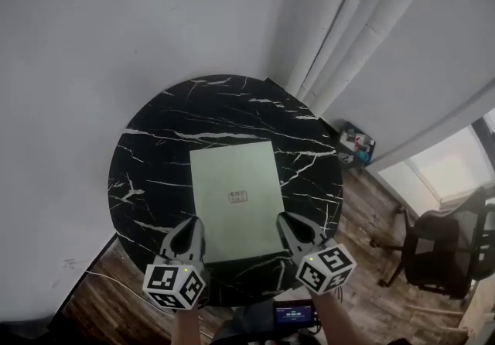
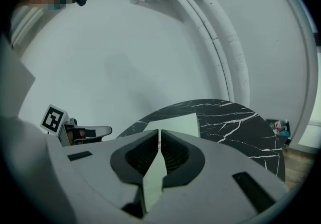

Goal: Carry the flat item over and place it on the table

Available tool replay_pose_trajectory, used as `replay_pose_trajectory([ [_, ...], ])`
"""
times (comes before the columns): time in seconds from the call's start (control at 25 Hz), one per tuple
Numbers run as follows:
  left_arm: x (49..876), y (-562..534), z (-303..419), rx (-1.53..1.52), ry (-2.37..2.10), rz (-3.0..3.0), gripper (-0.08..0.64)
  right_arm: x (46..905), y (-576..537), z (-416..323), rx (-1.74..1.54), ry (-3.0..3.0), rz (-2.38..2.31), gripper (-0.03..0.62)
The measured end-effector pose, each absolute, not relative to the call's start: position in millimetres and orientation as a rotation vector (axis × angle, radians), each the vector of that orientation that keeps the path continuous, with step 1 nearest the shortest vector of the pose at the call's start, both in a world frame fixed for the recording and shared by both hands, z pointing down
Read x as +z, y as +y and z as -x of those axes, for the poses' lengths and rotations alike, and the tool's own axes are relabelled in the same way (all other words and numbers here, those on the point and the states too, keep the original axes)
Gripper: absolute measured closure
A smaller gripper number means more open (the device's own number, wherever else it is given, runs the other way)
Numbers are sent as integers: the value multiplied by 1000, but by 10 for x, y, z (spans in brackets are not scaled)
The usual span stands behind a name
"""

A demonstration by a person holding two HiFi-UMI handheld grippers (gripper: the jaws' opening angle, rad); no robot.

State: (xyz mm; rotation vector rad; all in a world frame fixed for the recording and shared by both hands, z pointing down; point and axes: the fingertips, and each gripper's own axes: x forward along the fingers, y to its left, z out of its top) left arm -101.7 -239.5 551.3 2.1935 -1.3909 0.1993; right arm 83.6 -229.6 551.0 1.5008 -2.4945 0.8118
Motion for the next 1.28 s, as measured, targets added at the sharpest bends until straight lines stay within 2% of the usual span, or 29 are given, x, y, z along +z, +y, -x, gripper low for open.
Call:
replay_pose_trajectory([
  [0.52, 4744, -1848, 984, 136, -1433, -2362, 548, 4574, -1670, -607, 311, -2500, -1700, 566],
  [0.8, 4207, -1599, 909, 46, -1459, -2480, 548, 4242, -1340, -590, 225, -2490, -1795, 566],
  [1.28, 3751, -1110, 846, -13, -1490, -2609, 548, 3819, -914, -542, 143, -2536, -1821, 569],
])
